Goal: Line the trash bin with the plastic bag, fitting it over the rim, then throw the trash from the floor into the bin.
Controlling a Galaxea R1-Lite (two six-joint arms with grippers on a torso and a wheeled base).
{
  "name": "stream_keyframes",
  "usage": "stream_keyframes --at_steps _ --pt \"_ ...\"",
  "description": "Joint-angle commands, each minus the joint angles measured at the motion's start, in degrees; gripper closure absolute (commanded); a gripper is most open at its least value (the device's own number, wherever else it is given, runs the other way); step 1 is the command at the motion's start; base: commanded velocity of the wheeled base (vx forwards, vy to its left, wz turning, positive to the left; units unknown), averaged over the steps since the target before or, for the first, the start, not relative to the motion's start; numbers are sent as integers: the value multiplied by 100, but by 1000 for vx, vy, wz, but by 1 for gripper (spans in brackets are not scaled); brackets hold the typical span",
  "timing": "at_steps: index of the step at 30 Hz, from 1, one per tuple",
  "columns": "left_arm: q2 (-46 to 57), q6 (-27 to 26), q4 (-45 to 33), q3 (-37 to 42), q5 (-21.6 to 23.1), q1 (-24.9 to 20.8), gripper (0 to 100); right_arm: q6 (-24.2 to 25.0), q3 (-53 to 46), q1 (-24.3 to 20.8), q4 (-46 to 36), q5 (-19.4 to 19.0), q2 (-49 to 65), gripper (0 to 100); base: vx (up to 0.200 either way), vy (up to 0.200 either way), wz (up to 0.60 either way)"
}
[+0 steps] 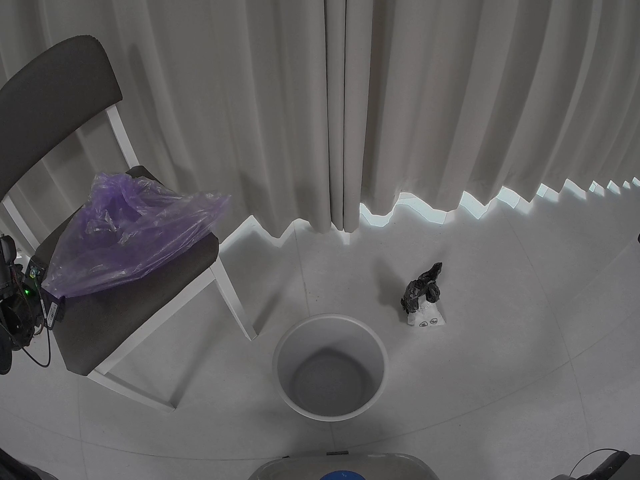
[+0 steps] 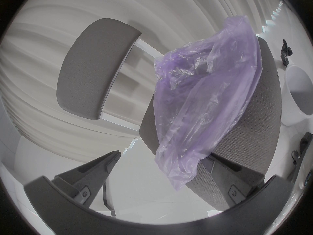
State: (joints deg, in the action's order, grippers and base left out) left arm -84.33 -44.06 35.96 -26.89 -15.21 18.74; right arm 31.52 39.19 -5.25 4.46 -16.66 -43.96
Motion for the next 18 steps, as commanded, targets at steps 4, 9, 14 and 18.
stream_keyframes --at_steps 4,9,14,18 --pt "119 2 -160 -114 1 7 0 -6 -17 -2 2 -65 10 0 0 0 0" --pt "356 2 -529 -132 150 34 0 -6 -17 -2 2 -74 19 0 0 0 0" --pt "471 11 -626 -150 194 51 0 -6 -17 -11 2 -74 72 0 0 0 0" --pt "488 11 -626 -202 194 60 0 -15 -8 -11 2 -74 116 0 0 0 0"
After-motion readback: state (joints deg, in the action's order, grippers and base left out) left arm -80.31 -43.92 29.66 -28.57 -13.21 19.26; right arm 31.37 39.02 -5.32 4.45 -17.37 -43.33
